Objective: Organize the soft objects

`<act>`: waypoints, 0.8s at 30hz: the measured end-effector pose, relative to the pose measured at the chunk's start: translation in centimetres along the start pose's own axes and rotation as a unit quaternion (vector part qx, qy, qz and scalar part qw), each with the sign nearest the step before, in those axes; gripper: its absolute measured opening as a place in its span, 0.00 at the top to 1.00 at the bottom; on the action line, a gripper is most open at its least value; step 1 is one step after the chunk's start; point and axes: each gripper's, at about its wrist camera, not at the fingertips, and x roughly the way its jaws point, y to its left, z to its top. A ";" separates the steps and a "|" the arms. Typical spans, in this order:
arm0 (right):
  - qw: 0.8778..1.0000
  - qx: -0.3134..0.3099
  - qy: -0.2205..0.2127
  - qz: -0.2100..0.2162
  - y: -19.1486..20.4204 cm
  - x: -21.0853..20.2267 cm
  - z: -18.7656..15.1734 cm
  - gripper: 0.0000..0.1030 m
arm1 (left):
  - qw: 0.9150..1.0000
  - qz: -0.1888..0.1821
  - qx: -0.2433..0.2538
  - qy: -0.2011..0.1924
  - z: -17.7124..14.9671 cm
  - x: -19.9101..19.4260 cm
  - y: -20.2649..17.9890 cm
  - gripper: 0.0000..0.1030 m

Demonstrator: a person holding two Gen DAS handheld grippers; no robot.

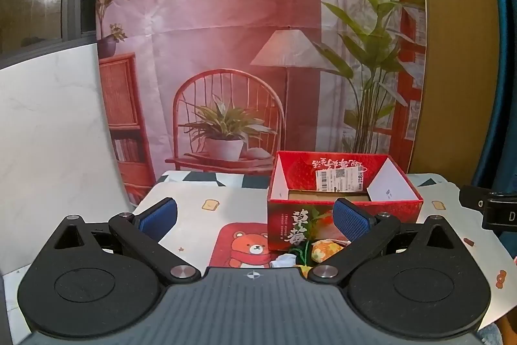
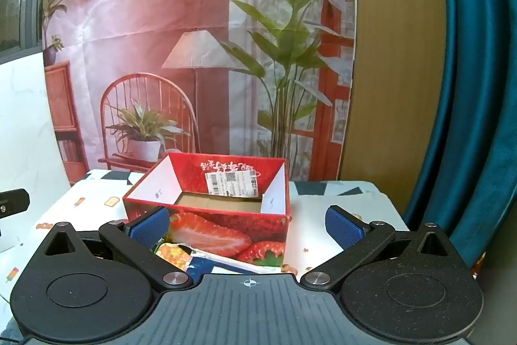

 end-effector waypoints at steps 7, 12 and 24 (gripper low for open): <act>1.000 0.003 0.004 0.002 -0.2 0.8 -0.4 0.00 | 1.000 0.000 0.001 -0.001 -0.2 0.0 -0.1 0.00; 1.000 0.003 0.003 0.002 -0.2 0.6 -0.3 0.00 | 1.000 0.000 0.001 -0.002 -0.4 -0.1 -0.2 0.00; 1.000 0.003 0.003 0.002 -0.2 0.6 -0.3 0.00 | 1.000 -0.003 0.001 -0.003 -0.6 -0.1 -0.3 0.00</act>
